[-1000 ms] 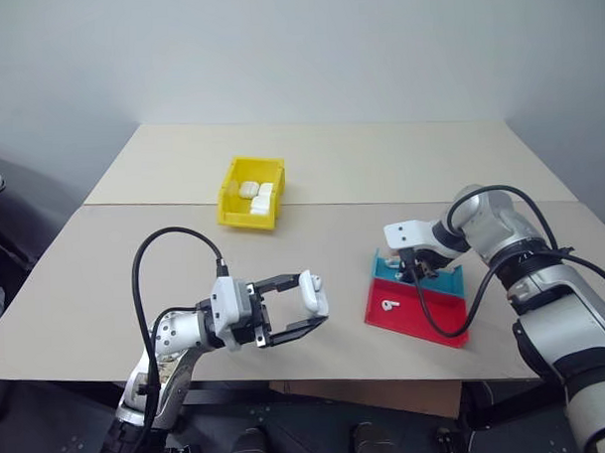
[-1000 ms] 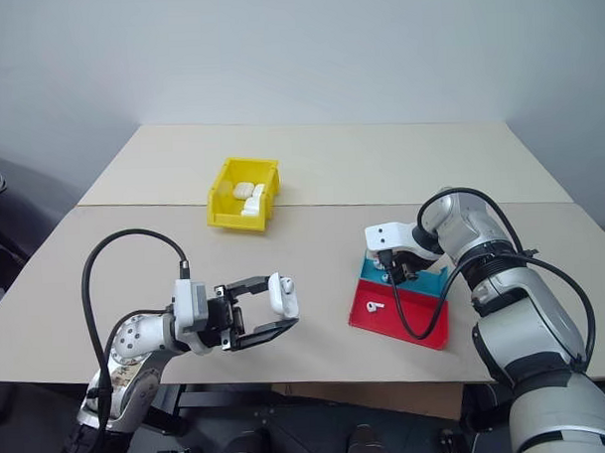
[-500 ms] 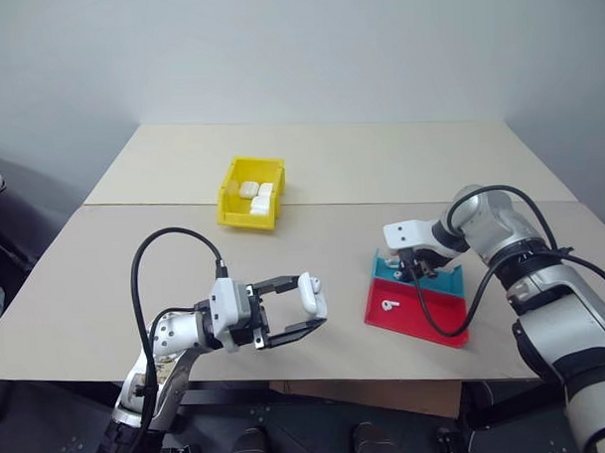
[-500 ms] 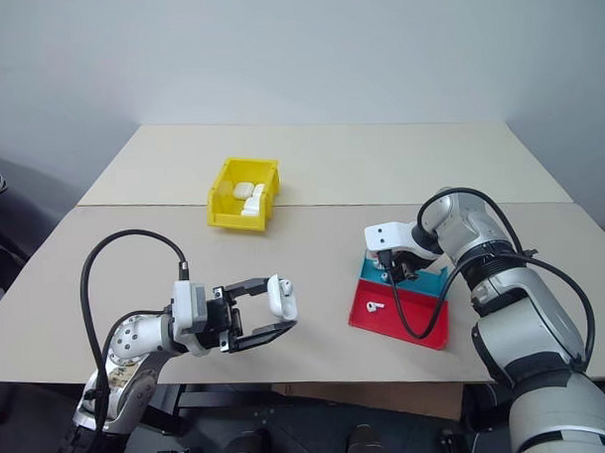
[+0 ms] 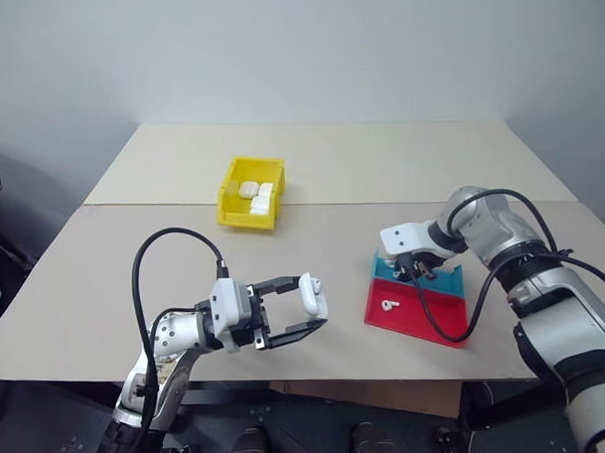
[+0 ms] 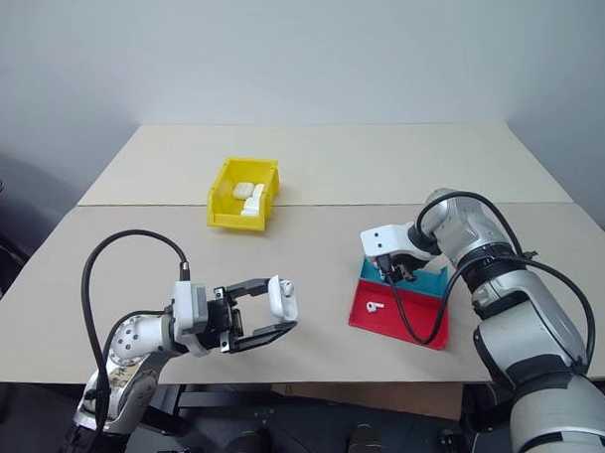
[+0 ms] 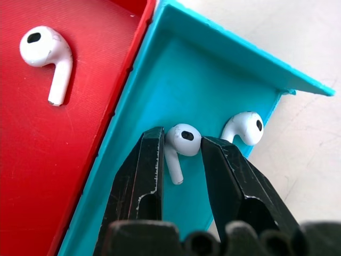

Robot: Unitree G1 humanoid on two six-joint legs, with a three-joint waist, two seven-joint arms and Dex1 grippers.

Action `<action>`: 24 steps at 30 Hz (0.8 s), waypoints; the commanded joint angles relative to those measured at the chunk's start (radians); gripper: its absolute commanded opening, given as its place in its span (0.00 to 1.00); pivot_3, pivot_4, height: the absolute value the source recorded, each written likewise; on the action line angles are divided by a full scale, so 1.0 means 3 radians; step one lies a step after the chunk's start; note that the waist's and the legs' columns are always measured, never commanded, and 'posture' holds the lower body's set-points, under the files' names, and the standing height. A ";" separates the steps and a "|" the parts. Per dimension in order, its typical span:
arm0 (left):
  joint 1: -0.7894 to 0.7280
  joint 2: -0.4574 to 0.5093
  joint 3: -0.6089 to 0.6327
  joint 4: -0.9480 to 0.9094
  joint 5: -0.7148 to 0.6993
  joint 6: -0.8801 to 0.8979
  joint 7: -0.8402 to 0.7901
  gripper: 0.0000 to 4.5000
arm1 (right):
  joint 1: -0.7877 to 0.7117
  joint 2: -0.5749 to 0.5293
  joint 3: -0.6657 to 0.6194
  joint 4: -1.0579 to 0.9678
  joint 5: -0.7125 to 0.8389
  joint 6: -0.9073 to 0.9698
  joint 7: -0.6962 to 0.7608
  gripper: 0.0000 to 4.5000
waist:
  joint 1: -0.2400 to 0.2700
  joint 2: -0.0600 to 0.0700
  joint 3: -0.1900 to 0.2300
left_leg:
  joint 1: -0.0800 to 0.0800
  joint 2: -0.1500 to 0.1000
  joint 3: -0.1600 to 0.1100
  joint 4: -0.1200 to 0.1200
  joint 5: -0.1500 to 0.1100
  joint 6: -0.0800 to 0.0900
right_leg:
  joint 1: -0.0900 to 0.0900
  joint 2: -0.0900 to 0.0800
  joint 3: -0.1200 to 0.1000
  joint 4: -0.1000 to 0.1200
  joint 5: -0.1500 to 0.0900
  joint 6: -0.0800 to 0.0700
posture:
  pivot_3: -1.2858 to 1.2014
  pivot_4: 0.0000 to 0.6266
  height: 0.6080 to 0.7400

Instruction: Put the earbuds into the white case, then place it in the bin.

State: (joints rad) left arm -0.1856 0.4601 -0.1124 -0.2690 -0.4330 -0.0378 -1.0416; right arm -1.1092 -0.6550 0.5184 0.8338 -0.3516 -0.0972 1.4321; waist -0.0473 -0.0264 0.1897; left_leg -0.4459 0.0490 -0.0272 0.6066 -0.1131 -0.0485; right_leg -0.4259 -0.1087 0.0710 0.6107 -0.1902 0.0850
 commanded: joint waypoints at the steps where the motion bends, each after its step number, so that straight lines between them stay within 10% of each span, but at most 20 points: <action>1: -0.0003 0.0014 0.0012 -0.0119 -0.0035 -0.0002 0.0011 0.62 | -0.0013 -0.0029 -0.0078 -0.0013 -0.0002 -0.0008 0.0003 0.32 | 0.0000 0.0000 0.0000 | 0.0000 0.0000 0.0000 0.0000 0.0000 0.0000 | 0.0000 0.0000 0.0000 0.0000 0.0000 0.0000 | 0.52 0.24 1.00; 8: 0.0005 0.0021 0.0010 -0.0121 -0.0025 -0.0008 0.0016 0.62 | 0.0004 -0.0039 -0.0083 -0.0005 0.0001 -0.0075 -0.0010 0.15 | 0.0000 0.0000 0.0000 | 0.0001 0.0000 0.0000 0.0000 0.0000 0.0000 | 0.0001 0.0000 0.0000 0.0000 0.0000 0.0000 | 0.52 0.24 1.00; 24: -0.0185 -0.0101 0.0051 -0.0157 -0.0211 0.0116 0.0091 0.62 | 0.0304 -0.0445 -0.0849 -0.1232 0.0665 0.0782 0.0163 0.15 | 0.0020 0.0001 0.0001 | -0.0001 0.0000 0.0000 0.0000 0.0000 0.0000 | 0.0000 0.0000 0.0000 -0.0001 -0.0001 0.0000 | 0.52 0.24 1.00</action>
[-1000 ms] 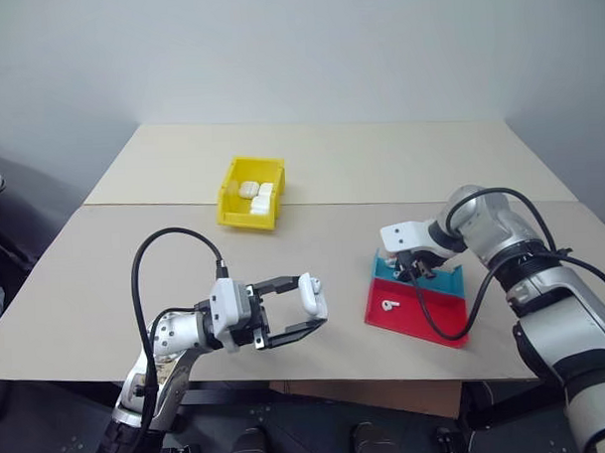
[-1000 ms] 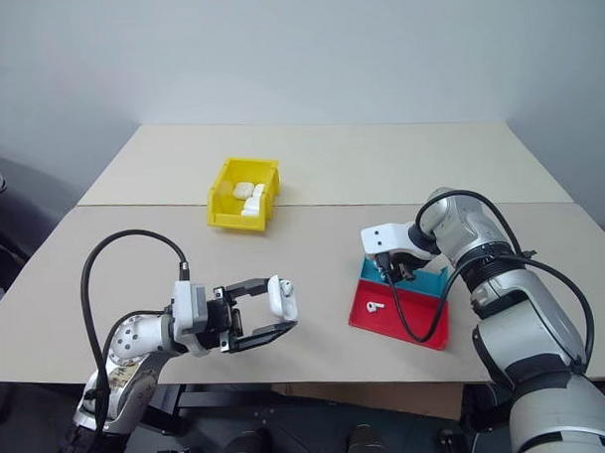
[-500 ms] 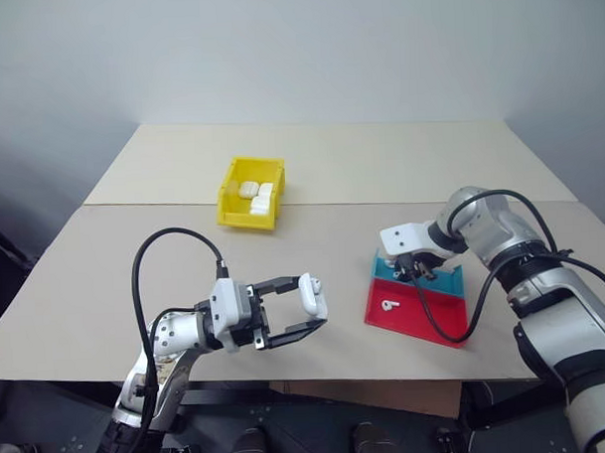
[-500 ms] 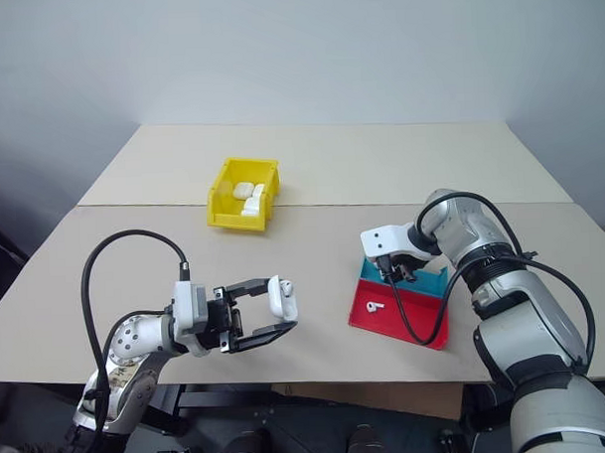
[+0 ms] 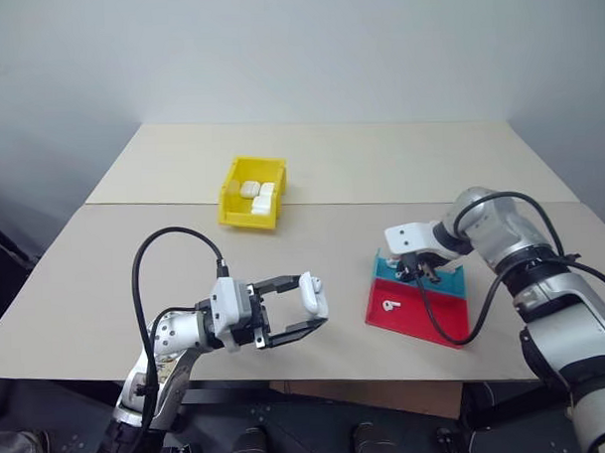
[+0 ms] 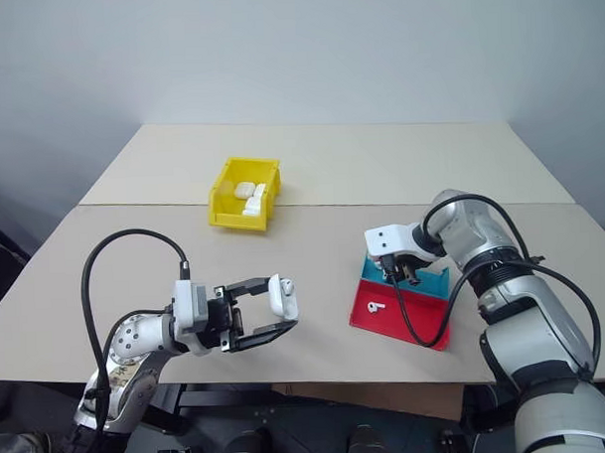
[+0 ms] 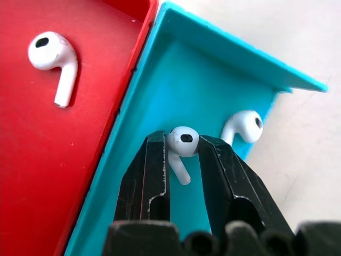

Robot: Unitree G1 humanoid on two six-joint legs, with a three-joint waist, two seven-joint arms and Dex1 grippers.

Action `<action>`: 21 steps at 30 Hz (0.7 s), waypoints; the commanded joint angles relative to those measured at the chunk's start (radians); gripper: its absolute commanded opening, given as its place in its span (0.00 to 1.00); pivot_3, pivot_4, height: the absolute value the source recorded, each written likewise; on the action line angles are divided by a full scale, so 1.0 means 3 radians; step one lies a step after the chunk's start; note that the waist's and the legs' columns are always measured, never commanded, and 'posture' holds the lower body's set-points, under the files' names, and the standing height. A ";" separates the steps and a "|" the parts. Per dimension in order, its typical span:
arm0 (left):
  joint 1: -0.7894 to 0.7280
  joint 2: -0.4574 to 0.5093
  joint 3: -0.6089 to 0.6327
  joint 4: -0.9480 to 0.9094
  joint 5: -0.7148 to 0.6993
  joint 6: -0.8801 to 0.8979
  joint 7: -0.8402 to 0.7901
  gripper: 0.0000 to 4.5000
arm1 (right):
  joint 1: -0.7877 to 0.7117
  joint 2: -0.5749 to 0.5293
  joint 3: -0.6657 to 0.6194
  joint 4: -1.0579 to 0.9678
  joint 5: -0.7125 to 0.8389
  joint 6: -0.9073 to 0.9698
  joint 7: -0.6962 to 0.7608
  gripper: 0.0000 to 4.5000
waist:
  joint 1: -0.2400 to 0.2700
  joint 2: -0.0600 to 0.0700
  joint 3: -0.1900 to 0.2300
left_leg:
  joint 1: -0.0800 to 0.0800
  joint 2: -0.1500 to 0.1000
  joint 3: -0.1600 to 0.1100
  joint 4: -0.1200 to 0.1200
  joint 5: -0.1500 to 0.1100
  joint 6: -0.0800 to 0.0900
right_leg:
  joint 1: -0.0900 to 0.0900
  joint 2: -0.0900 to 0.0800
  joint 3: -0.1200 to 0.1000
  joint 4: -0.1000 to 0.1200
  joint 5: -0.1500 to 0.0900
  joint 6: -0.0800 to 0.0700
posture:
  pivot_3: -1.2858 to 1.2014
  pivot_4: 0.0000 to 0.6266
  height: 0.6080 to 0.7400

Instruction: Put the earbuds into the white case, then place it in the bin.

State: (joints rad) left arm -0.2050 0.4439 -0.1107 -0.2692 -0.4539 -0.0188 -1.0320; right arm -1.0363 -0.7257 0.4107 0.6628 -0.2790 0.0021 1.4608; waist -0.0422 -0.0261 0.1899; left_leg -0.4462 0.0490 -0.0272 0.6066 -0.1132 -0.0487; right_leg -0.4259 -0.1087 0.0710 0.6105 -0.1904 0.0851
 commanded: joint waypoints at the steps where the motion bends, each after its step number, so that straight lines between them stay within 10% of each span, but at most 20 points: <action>1: -0.0157 -0.0064 0.0054 -0.0167 -0.0178 0.0090 0.0076 0.62 | 0.0161 -0.0280 -0.0709 -0.0978 0.0636 0.0701 0.0072 0.15 | 0.0016 0.0000 0.0000 | -0.0001 0.0000 0.0000 0.0000 0.0000 0.0000 | 0.0000 0.0000 0.0000 0.0000 0.0000 0.0000 | 0.52 0.24 1.00; 12: -0.0617 -0.0227 0.0061 -0.0066 -0.0478 0.0367 0.0038 0.62 | 0.1258 -0.0046 -0.3049 -0.3736 0.3501 0.3000 -0.0962 0.15 | 0.0049 -0.0002 -0.0001 | 0.0004 0.0000 -0.0002 0.0007 -0.0001 -0.0002 | 0.0008 0.0000 0.0000 0.0001 -0.0005 0.0003 | 0.52 0.24 1.00; 21: -0.0916 -0.0494 -0.0013 0.0129 -0.0522 0.0405 -0.0053 0.62 | 0.1744 0.0469 -0.3136 -0.4337 0.4934 0.3075 -0.2238 0.15 | 0.0044 -0.0003 -0.0001 | 0.0002 -0.0001 -0.0004 0.0005 -0.0001 0.0000 | 0.0012 0.0000 0.0000 -0.0007 -0.0005 0.0002 | 0.52 0.24 1.00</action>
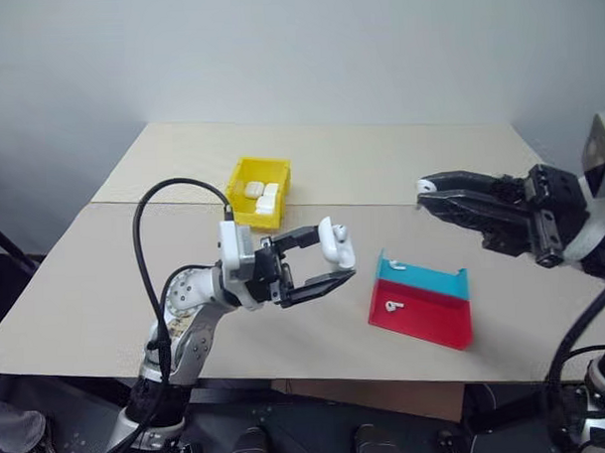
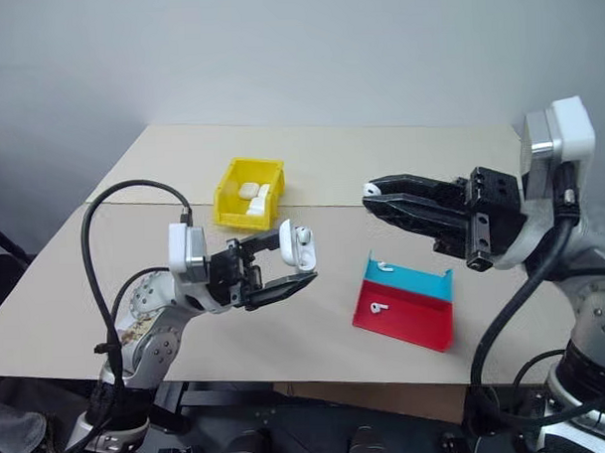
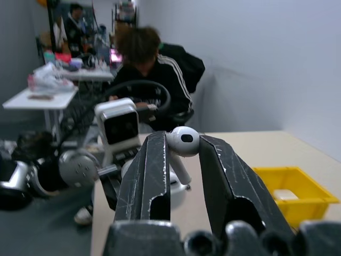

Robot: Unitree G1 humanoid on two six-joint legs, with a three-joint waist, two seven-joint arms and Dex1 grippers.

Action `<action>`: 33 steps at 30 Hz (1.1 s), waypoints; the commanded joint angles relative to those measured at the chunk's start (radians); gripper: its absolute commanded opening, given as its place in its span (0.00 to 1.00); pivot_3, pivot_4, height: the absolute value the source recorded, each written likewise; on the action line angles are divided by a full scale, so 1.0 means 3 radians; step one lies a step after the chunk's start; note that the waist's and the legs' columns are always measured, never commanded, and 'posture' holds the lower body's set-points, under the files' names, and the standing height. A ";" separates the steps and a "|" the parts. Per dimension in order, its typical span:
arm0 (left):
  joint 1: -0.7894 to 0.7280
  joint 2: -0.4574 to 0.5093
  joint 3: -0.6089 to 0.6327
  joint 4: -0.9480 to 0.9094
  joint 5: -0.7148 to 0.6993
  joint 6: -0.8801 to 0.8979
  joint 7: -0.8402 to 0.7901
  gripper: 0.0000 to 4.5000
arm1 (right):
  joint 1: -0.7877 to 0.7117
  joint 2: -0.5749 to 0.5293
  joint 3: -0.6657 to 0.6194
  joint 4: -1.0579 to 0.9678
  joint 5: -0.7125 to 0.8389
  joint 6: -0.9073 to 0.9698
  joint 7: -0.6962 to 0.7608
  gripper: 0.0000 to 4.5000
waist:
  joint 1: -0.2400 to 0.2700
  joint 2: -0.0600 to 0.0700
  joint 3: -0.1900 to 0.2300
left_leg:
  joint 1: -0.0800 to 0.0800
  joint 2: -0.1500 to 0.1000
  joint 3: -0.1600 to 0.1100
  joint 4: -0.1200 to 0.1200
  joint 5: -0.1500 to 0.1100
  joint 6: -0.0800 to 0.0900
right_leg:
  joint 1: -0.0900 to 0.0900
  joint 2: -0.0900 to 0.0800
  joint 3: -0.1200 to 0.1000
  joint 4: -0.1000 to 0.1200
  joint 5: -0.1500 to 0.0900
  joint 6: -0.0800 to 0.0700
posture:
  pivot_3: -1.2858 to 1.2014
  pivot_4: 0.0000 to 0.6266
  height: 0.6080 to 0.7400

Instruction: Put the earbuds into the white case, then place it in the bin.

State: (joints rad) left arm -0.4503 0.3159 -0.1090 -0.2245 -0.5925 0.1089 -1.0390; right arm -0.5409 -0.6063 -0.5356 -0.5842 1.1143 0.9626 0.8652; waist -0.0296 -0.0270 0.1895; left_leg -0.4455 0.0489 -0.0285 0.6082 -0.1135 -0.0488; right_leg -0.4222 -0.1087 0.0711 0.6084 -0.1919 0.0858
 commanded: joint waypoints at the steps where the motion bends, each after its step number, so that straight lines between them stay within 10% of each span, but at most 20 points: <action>1: -0.0112 -0.0092 -0.0022 -0.0005 -0.0060 -0.0019 -0.0039 0.62 | 0.0148 0.0089 0.0080 -0.0217 0.0295 -0.0173 -0.0301 0.15 | 0.0003 0.0000 0.0000 | -0.0001 0.0000 -0.0001 0.0000 0.0002 0.0003 | 0.0000 0.0000 -0.0001 0.0000 0.0000 0.0000 | 0.52 0.24 1.00; 33: 0.0020 -0.0141 -0.0030 -0.0104 0.0003 -0.0021 0.0016 0.62 | 0.0516 -0.0055 0.0988 -0.0091 0.0018 -0.0751 -0.0320 0.15 | -0.0026 0.0000 0.0000 | -0.0019 0.0000 -0.0002 -0.0005 0.0000 0.0002 | -0.0002 0.0000 -0.0001 -0.0033 0.0001 0.0000 | 0.52 0.24 1.00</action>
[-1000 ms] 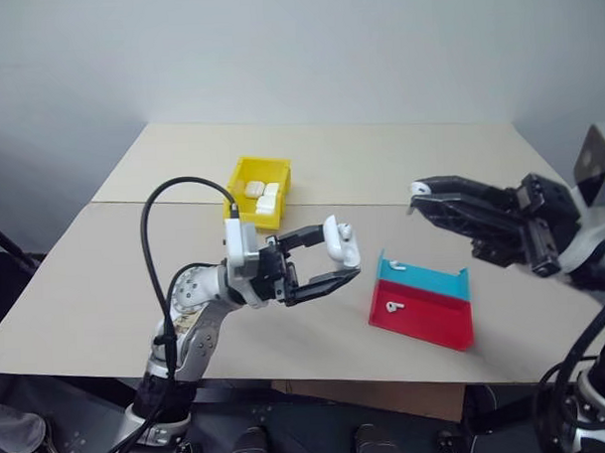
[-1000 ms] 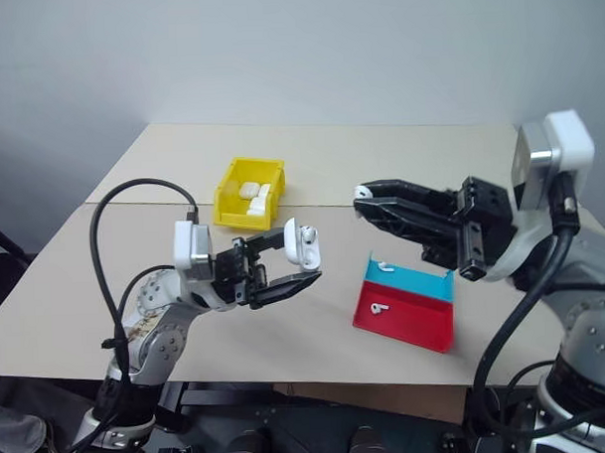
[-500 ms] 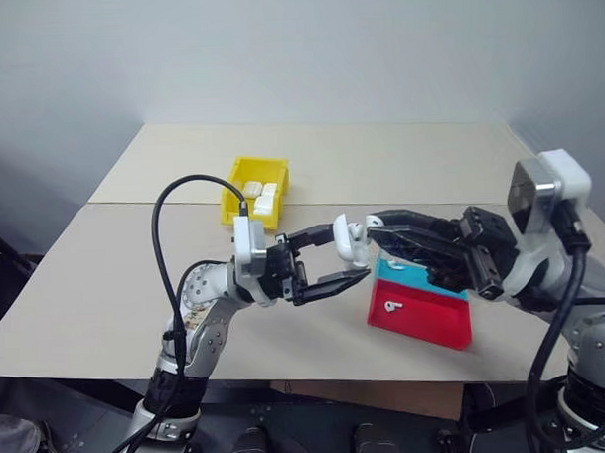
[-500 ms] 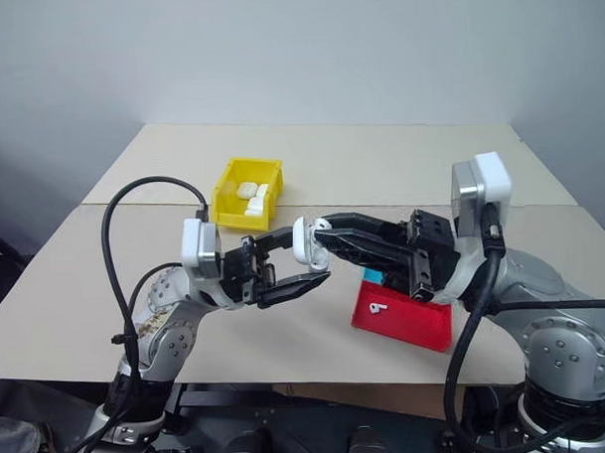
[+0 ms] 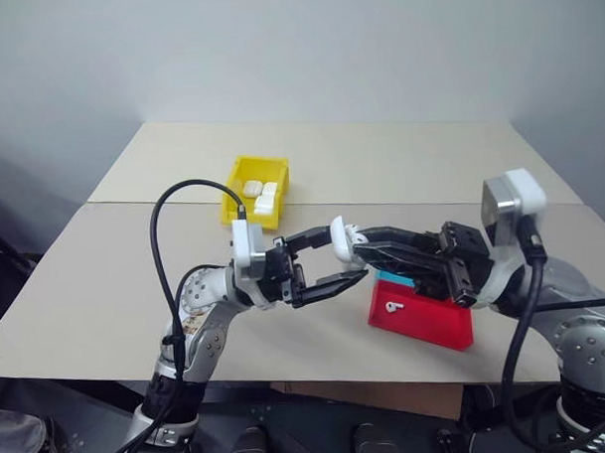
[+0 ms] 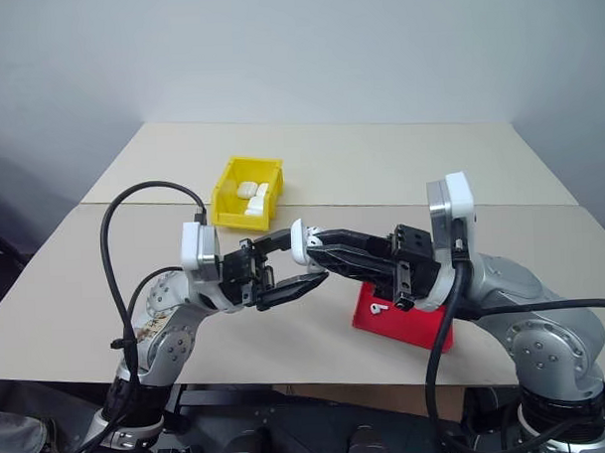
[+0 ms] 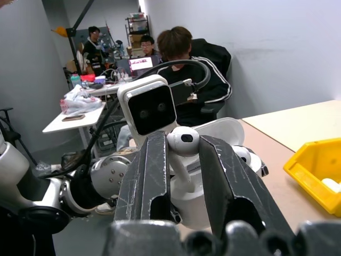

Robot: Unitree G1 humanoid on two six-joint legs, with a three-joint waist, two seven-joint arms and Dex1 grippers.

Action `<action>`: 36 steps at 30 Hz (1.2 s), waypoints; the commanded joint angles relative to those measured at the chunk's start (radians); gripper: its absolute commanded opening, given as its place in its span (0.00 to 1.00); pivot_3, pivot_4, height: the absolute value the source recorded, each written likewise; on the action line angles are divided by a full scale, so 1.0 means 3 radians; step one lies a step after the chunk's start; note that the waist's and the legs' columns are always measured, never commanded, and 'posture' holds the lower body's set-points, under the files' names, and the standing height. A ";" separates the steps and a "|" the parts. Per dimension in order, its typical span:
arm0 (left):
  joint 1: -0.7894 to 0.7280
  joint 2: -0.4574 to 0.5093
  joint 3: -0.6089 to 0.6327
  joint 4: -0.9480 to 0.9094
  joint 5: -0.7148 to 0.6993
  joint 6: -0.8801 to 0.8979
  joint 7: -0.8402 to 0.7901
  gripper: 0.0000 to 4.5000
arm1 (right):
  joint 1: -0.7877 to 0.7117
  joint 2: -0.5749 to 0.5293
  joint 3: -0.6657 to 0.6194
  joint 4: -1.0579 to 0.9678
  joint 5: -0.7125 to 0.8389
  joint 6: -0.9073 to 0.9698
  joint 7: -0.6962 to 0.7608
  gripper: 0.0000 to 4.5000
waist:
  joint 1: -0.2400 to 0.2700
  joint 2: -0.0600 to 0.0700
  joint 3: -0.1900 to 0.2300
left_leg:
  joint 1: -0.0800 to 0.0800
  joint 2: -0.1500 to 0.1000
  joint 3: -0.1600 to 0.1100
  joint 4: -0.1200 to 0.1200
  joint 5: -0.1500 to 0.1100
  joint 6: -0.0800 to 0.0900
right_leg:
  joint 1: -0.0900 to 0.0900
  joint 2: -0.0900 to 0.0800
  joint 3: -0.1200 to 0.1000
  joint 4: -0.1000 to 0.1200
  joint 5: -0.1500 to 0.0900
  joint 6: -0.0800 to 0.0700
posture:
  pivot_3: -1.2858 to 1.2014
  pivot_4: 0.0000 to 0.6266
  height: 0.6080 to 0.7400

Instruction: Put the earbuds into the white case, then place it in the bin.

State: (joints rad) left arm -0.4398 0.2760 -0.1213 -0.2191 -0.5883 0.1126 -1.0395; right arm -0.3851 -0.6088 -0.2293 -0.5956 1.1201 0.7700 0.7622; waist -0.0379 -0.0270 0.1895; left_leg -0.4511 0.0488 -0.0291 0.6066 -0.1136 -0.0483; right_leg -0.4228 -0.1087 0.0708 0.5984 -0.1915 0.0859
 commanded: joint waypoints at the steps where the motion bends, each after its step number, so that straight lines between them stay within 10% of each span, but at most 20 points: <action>1: -0.0014 -0.0006 0.0015 -0.0112 -0.0007 -0.0043 0.0010 0.62 | 0.0012 -0.0057 -0.0027 -0.0068 -0.0006 -0.0124 0.0047 0.15 | 0.0002 0.0000 0.0000 | -0.0002 0.0000 0.0000 0.0000 0.0001 0.0002 | 0.0000 0.0000 0.0000 -0.0002 0.0000 0.0001 | 0.52 0.24 1.00; 5: -0.0016 -0.0019 0.0022 -0.0081 0.0014 -0.0076 0.0010 0.62 | 0.0033 -0.0087 0.0001 -0.0074 -0.0033 -0.0157 0.0079 0.15 | 0.0005 0.0000 0.0000 | -0.0005 -0.0001 0.0000 0.0000 0.0002 0.0007 | 0.0000 0.0000 0.0000 -0.0008 0.0002 0.0002 | 0.52 0.24 1.00; 10: -0.0029 -0.0020 0.0039 -0.0073 0.0003 -0.0056 0.0018 0.62 | 0.0077 -0.0111 0.0066 -0.0118 -0.0152 -0.0216 0.0113 0.49 | 0.0006 0.0000 0.0000 | -0.0005 -0.0001 0.0000 0.0001 0.0002 0.0006 | -0.0001 0.0000 0.0000 -0.0008 0.0002 0.0002 | 0.52 0.24 1.00; 28: -0.0137 -0.0060 -0.0036 0.0336 0.0233 -0.0227 -0.0090 0.62 | -0.0191 -0.0487 -0.0279 0.0077 0.0014 -0.0316 0.0237 0.49 | 0.0009 0.0000 0.0000 | -0.0007 -0.0002 0.0000 0.0004 0.0001 0.0005 | 0.0000 0.0000 0.0001 -0.0009 0.0003 0.0002 | 0.52 0.24 1.00; 36: -0.0259 -0.0206 -0.0134 0.0623 0.0383 -0.0446 -0.0188 0.62 | -0.0926 -0.0665 0.0405 0.0182 -0.0410 -0.0135 0.0242 0.01 | 0.0005 0.0000 0.0000 | -0.0008 -0.0002 -0.0002 0.0001 0.0000 0.0004 | -0.0003 0.0000 -0.0001 -0.0011 0.0004 0.0001 | 0.52 0.24 1.00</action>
State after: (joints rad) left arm -0.4993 0.2241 -0.1567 -0.0247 -0.4828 0.0156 -1.0860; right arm -0.6367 -0.7953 -0.1322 -0.5380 1.0294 0.7274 0.8268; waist -0.0365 -0.0270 0.1895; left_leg -0.4543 0.0481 -0.0297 0.6066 -0.1129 -0.0459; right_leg -0.4241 -0.1087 0.0705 0.5949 -0.1904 0.0862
